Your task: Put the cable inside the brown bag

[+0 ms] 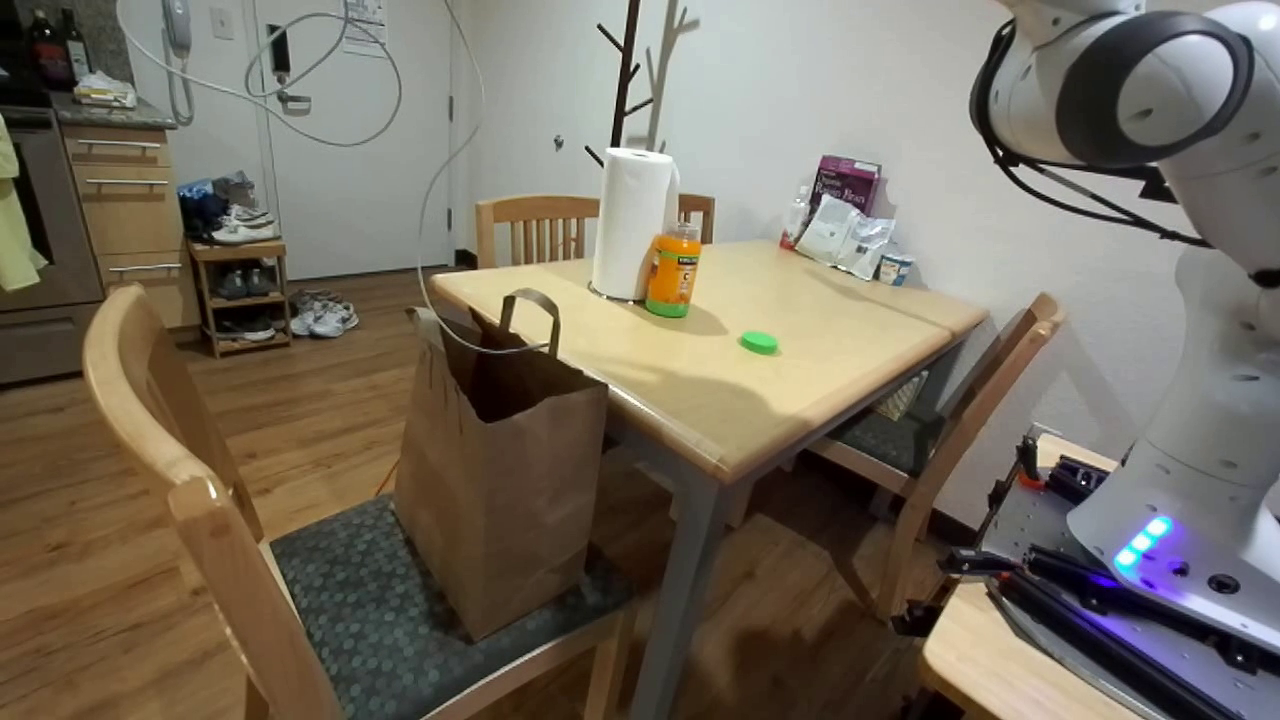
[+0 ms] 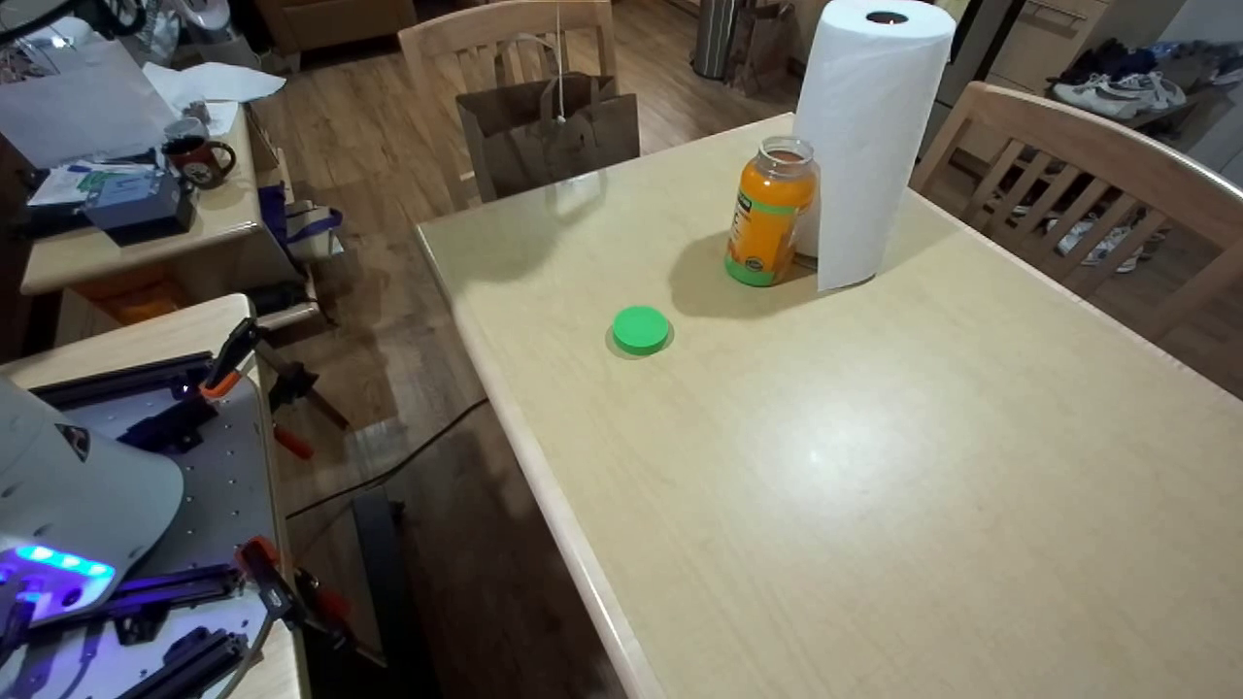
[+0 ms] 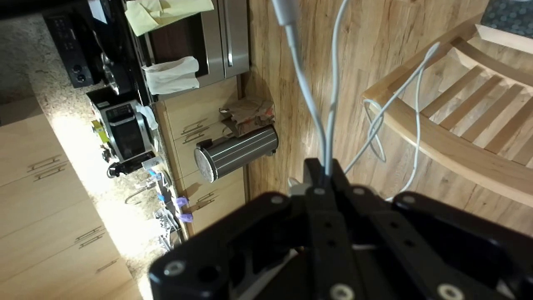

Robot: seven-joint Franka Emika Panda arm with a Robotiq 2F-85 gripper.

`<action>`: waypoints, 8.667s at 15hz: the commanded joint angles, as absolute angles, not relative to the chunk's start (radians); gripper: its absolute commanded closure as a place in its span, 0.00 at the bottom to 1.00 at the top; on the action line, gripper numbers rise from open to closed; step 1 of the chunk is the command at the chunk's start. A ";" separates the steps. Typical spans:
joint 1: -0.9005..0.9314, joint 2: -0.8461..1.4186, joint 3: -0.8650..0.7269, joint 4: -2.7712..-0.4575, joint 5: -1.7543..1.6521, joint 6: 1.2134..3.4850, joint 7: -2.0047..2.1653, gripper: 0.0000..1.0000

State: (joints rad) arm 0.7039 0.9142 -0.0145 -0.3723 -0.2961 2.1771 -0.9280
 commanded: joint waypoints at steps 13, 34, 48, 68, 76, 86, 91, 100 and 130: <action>0.814 0.877 -0.072 -0.376 -0.322 2.195 -0.865 0.99; 0.584 0.929 -0.031 -0.359 -0.260 2.208 -0.902 0.99; 0.488 1.159 0.147 -0.356 -0.111 2.341 -1.010 0.99; 0.551 1.080 0.146 -0.376 -0.072 1.907 -1.203 0.96; 0.443 1.057 0.298 -0.385 0.102 1.751 -1.546 0.99; 0.379 1.057 0.336 -0.368 0.201 1.688 -1.673 0.99; 0.362 1.021 0.372 -0.377 0.242 1.663 -1.779 0.99; 0.247 0.973 0.396 -0.392 0.336 1.437 -1.886 0.99; 0.430 1.247 0.010 -0.368 -0.090 1.756 -1.063 0.99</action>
State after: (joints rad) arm 0.4106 1.2297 0.0331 -0.3730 -0.0371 1.7651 -1.1502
